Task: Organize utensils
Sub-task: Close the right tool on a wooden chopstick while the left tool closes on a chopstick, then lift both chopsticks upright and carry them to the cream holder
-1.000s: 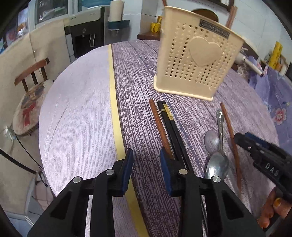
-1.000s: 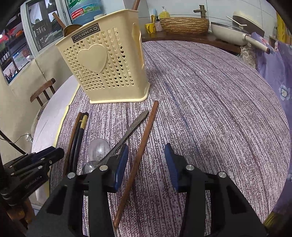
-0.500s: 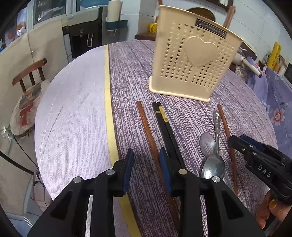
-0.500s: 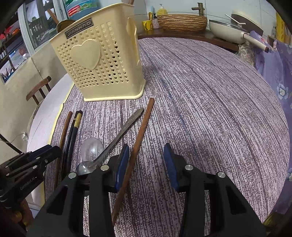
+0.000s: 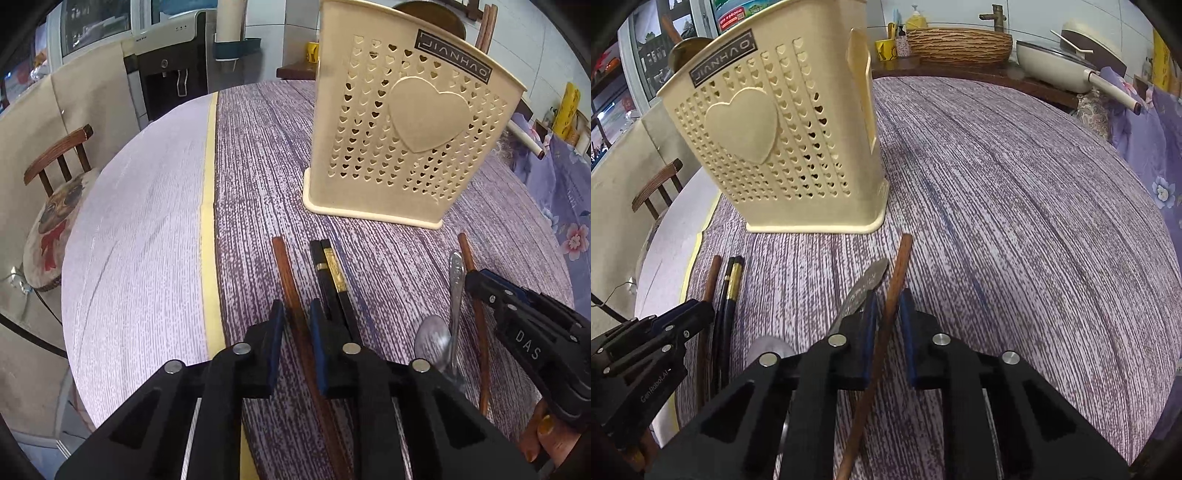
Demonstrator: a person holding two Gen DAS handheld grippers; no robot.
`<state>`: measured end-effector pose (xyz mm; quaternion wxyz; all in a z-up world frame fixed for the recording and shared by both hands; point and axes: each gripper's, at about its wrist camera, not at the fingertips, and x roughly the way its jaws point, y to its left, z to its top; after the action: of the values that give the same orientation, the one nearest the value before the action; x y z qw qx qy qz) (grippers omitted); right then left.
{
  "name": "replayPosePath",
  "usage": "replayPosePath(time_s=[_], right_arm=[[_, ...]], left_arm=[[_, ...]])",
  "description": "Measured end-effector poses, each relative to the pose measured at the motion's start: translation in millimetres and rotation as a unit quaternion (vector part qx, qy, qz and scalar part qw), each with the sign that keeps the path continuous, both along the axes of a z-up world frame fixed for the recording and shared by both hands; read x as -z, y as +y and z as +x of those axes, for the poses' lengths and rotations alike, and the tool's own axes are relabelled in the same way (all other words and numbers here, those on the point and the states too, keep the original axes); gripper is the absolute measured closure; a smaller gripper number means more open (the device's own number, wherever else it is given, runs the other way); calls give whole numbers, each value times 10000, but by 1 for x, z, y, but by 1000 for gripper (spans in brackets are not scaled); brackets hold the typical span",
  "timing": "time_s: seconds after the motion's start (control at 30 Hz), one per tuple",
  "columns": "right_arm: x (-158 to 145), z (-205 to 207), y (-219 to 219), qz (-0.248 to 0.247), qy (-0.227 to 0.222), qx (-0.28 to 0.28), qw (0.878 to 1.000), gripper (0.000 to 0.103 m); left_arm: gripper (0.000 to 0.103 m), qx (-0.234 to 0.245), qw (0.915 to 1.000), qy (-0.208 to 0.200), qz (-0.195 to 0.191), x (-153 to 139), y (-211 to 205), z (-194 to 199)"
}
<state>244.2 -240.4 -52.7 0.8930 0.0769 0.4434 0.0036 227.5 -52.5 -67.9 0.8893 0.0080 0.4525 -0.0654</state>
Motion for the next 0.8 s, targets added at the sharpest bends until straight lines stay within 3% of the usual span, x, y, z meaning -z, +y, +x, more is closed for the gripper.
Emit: replayPosePath(time_s=[0.5, 0.8], right_arm=[[0, 7, 2, -108, -4, -23, 9999, 92], [-1, 6, -17, 419, -105, 0, 9991, 93]], left_arm=[[94, -94, 9999, 39, 60, -2, -3, 9], [95, -108, 9999, 83, -95, -2, 3, 17]])
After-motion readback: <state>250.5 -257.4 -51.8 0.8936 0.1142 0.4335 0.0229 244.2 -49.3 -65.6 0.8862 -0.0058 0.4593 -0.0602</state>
